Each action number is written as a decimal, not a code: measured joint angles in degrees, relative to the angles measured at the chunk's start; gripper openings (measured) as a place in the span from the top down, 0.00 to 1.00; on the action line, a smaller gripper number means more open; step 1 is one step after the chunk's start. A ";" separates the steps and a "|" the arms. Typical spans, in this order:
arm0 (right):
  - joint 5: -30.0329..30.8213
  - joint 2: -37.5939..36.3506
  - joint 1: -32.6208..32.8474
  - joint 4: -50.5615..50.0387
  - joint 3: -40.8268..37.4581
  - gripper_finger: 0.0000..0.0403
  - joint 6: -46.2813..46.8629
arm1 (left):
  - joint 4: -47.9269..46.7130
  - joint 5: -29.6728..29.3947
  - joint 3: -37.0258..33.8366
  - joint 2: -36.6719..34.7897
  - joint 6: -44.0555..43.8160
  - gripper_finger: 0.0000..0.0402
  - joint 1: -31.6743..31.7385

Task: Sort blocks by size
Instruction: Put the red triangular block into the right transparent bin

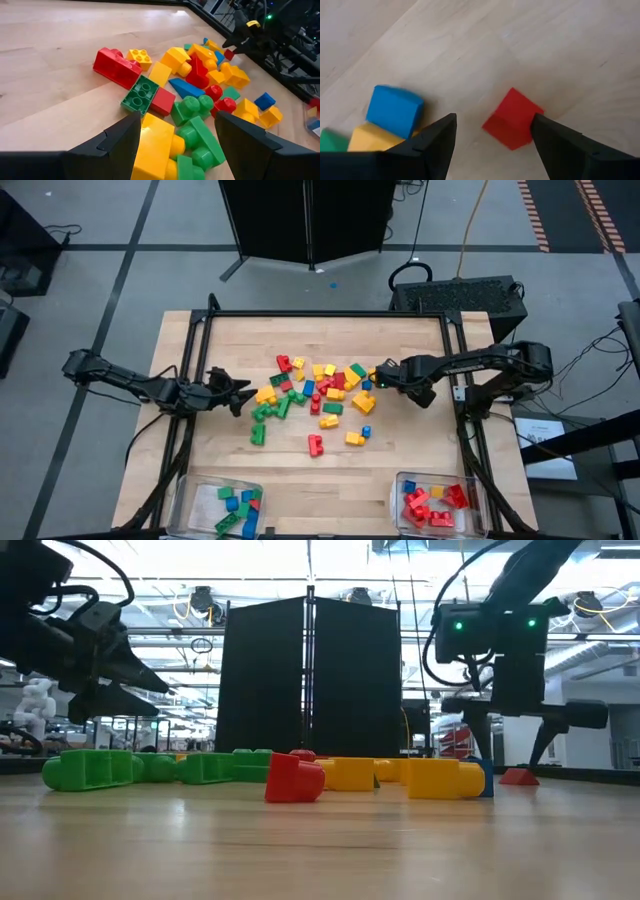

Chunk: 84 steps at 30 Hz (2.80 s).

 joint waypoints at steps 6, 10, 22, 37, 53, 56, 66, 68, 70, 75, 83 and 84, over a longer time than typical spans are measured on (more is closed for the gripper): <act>-0.70 0.03 -0.65 -1.56 -0.07 0.38 1.20 | 0.01 0.00 0.00 0.48 0.08 0.36 0.00; -2.26 0.03 -1.09 -1.64 -0.07 0.38 0.82 | 0.01 -0.03 0.00 0.96 0.21 0.36 0.00; -5.14 4.39 -1.31 0.80 0.11 0.38 -0.39 | 0.03 -1.59 0.00 2.70 1.18 0.36 0.01; -7.50 6.89 -3.30 0.98 0.20 0.71 -4.58 | 0.01 -1.68 0.00 3.41 1.31 0.36 0.02; -5.88 7.48 0.47 -5.69 10.10 0.71 -30.00 | 0.03 -1.67 0.00 3.41 1.29 0.36 0.02; -5.46 7.57 2.56 -8.97 14.30 0.71 -34.64 | 0.03 -1.66 0.00 3.43 1.29 0.36 0.02; -6.81 7.37 22.26 -26.01 34.14 0.71 -34.77 | 0.14 -1.45 -0.02 3.43 1.12 0.36 0.00; -6.71 7.35 27.85 -32.33 37.74 0.71 -29.50 | 0.16 -1.37 -0.02 3.43 0.69 0.36 0.01; -6.92 7.27 33.65 -37.19 40.39 0.71 -22.82 | 0.16 -1.35 -0.02 3.43 -0.36 0.36 0.00; -12.84 7.27 48.51 -41.93 42.51 0.70 -2.70 | 0.25 -1.27 -0.02 3.43 -0.42 0.36 0.02; -19.87 8.89 63.09 -31.42 42.51 0.70 9.28 | 0.25 -1.29 -0.02 3.43 -3.37 0.36 0.02; -19.85 9.37 63.48 -30.82 42.51 0.70 8.75 | 0.25 -1.29 -0.02 3.43 -3.39 0.36 0.00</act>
